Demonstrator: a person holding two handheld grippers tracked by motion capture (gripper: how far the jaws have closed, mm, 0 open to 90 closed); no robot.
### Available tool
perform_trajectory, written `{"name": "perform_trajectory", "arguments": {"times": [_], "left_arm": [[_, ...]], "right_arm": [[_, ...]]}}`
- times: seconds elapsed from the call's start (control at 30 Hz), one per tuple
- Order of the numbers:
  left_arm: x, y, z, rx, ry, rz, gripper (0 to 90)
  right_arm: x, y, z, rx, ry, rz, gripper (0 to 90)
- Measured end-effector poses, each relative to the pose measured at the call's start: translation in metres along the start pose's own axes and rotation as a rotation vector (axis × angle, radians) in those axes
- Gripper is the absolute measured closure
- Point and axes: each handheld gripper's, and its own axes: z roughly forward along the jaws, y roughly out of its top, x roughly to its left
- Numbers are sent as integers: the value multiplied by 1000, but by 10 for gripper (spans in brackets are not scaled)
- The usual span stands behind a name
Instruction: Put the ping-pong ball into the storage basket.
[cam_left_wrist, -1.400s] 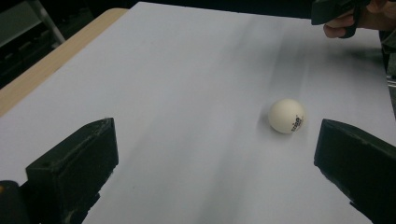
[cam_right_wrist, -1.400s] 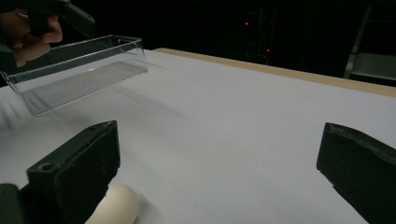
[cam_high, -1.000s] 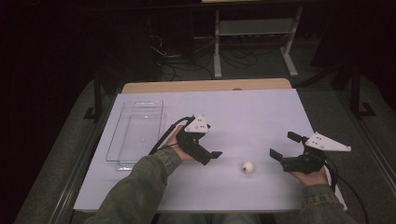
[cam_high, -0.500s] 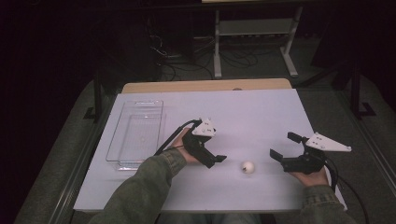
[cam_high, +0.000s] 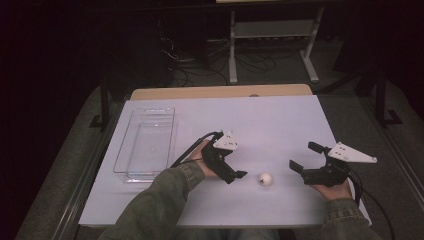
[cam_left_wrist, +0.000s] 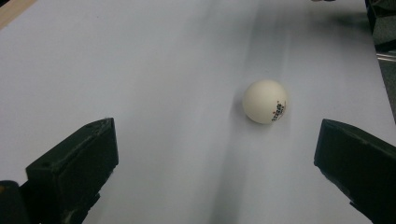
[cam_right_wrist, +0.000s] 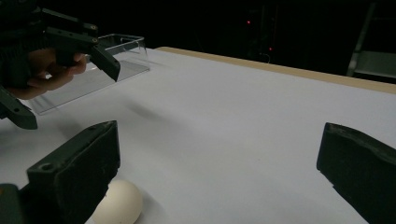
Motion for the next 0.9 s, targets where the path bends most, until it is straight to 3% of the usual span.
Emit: {"name": "perform_trajectory", "arguments": {"times": [0.9], "left_arm": [[-12, 15, 35, 83, -82, 63, 0]], "right_arm": [[0, 0, -1, -3, 2, 4, 0]]}}
